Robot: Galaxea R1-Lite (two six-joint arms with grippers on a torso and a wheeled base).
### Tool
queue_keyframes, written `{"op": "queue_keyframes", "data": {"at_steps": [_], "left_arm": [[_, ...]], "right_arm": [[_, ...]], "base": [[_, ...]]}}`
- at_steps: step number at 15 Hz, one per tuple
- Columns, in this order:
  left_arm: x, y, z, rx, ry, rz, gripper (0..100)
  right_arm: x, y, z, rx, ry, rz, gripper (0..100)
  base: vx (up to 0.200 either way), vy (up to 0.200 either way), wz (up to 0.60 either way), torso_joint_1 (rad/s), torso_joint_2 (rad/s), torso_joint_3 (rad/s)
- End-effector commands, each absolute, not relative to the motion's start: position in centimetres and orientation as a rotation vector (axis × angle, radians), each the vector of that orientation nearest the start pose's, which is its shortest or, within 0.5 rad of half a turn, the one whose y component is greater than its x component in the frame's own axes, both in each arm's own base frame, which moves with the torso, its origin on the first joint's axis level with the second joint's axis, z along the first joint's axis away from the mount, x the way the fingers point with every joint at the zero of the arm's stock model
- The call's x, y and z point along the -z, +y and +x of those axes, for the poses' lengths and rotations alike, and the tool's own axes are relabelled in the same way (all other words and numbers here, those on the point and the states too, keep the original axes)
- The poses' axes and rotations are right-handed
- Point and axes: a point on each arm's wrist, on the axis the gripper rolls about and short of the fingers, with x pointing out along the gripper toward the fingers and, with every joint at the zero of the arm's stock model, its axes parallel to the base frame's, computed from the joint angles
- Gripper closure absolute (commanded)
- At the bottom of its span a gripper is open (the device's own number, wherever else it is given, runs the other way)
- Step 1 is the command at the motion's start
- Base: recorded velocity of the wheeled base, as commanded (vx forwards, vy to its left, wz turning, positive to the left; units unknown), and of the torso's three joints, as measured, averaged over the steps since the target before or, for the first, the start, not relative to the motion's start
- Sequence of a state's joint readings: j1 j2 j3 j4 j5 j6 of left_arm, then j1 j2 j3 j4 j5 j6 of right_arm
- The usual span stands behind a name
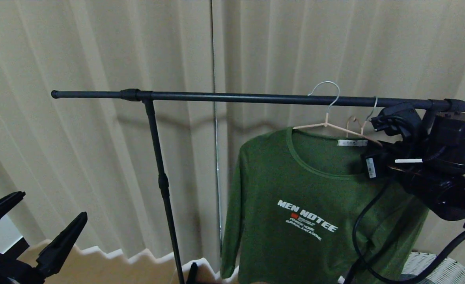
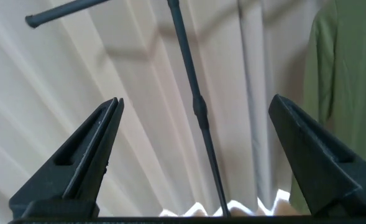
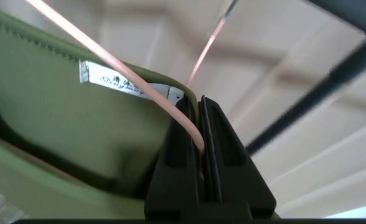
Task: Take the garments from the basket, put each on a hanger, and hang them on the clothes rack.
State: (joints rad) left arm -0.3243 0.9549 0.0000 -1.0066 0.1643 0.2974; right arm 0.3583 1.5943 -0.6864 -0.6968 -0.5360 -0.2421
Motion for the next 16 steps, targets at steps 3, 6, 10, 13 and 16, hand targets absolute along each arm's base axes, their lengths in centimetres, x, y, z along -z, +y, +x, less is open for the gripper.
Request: {"op": "queue_keyframes", "data": {"at_steps": [3,6,10,13,16], "left_arm": [[-15.2,-2.5,8.6,0.152,-0.085,0.286,0],[-15.2,-2.5,8.6,0.153,-0.086,0.288,0],[-15.1,-2.7,8.5,0.176,-0.082,0.292,0],[-15.2,-2.6,8.2,0.175,-0.091,0.330,0],[-15.2,-2.4,7.8,0.178,-0.097,0.334,0]], "right_arm": [[-17.7,8.9,27.1,0.169,0.248,-0.351,100],[-17.5,9.2,28.3,0.232,0.254,-0.358,100],[-17.5,9.5,30.3,0.271,0.248,-0.356,100],[-17.3,9.7,31.2,0.292,0.252,-0.358,100],[-16.9,9.9,31.5,0.289,0.261,-0.365,100]], "base": [[0.000,0.000,0.00,0.000,0.00,0.000],[0.000,0.000,0.00,0.000,0.00,0.000],[0.000,0.000,0.00,0.000,0.00,0.000],[0.000,0.000,0.00,0.000,0.00,0.000],[0.000,0.000,0.00,0.000,0.00,0.000]]}}
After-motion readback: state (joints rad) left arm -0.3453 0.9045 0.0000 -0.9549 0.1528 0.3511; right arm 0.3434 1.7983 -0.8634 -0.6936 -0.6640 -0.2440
